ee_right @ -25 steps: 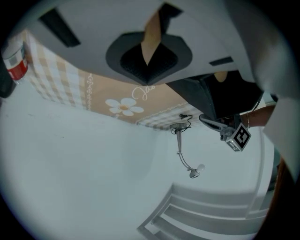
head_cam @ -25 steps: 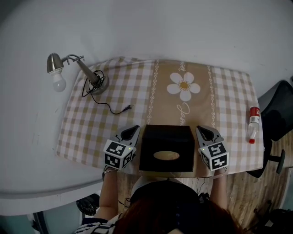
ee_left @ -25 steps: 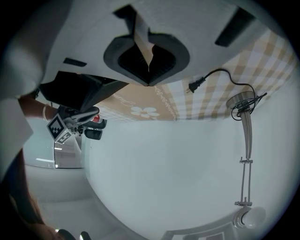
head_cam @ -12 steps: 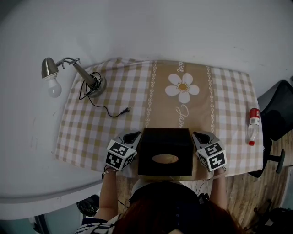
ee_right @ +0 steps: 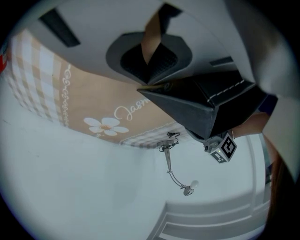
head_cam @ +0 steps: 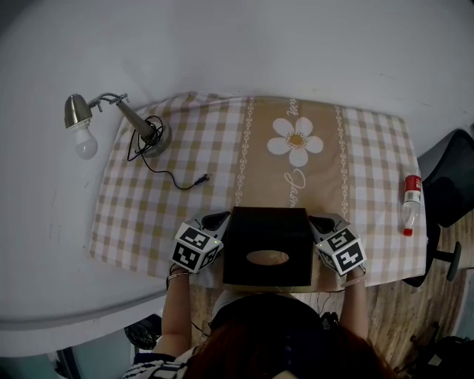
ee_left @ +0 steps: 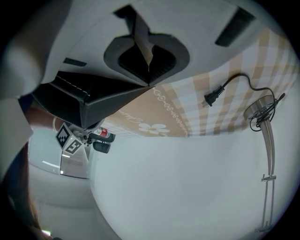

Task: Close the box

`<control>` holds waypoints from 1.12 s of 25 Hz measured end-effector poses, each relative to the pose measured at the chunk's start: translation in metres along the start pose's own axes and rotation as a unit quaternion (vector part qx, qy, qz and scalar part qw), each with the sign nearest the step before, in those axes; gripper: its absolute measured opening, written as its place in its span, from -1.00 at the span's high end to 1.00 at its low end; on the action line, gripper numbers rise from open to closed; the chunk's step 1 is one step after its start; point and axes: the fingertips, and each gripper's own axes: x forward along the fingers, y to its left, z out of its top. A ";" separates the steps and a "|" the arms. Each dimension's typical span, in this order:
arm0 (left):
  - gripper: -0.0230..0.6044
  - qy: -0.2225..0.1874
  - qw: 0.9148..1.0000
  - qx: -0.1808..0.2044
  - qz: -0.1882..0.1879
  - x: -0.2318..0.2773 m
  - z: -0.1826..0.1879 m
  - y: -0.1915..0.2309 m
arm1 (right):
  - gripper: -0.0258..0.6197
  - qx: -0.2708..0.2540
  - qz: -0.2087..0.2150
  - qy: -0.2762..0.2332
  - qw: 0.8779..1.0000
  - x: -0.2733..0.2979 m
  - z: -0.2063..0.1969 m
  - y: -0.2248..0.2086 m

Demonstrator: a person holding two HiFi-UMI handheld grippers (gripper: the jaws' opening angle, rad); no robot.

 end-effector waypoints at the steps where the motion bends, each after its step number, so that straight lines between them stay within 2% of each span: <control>1: 0.84 0.001 1.000 0.001 -0.001 0.000 0.000 0.000 | 0.87 -0.001 0.002 0.002 1.000 0.001 0.000 0.001; 10: 0.84 -0.005 1.000 0.002 -0.002 0.000 0.002 0.000 | 0.87 0.001 0.005 -0.015 1.000 0.000 0.008 0.000; 17: 0.84 -0.022 1.000 -0.002 -0.001 -0.001 0.011 0.002 | 0.87 0.017 -0.002 -0.038 0.999 -0.002 0.018 -0.004; 28: 0.84 -0.048 0.999 -0.005 0.000 -0.007 0.026 0.003 | 0.87 0.014 -0.012 -0.075 0.997 -0.008 0.030 -0.008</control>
